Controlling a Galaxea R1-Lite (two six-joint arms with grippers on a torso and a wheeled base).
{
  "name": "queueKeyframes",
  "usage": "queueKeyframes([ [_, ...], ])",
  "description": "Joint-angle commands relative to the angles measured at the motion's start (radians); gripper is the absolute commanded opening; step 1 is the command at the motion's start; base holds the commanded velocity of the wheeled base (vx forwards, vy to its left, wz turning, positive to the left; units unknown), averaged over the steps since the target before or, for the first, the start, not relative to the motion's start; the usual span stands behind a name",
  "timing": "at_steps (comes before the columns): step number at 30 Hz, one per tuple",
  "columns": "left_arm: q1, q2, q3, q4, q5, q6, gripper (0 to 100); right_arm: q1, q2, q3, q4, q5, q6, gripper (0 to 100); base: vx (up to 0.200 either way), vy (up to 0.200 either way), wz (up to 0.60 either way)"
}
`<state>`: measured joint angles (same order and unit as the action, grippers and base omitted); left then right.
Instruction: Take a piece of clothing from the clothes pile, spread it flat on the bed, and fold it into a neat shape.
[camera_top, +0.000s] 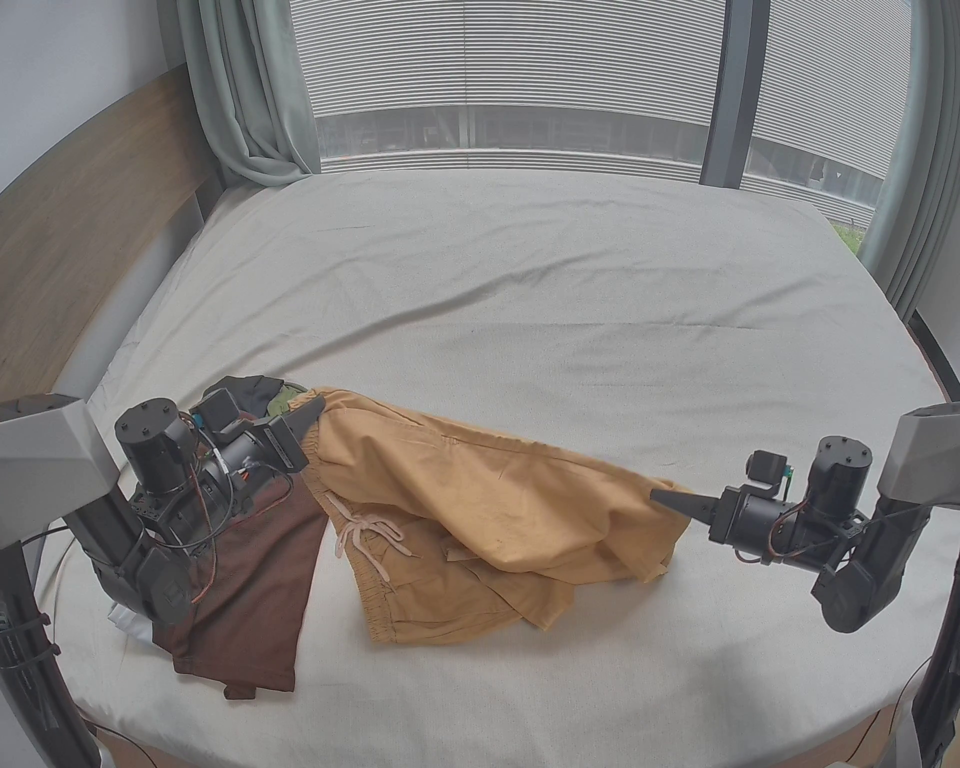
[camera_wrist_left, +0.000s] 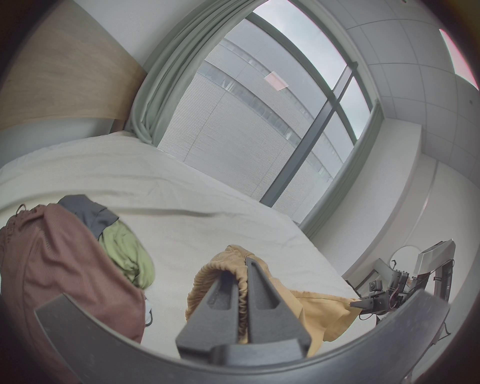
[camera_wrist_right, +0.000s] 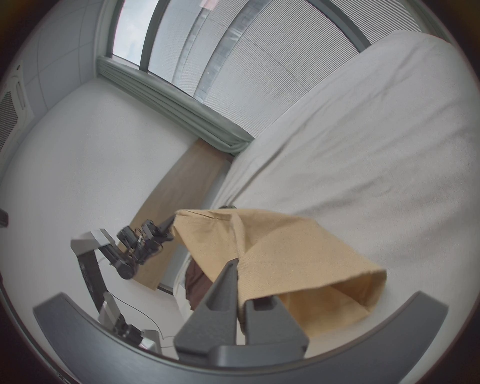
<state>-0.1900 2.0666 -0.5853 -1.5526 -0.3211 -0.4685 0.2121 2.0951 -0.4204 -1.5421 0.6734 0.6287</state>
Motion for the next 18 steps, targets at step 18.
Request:
queueKeyframes([
  [18, 0.073, -0.112, -0.021, -0.003, -0.297, 0.103, 0, -0.011, -0.282, 0.042, 0.002, 0.008, 0.071, 0, 0.0, 0.0, 0.0],
])
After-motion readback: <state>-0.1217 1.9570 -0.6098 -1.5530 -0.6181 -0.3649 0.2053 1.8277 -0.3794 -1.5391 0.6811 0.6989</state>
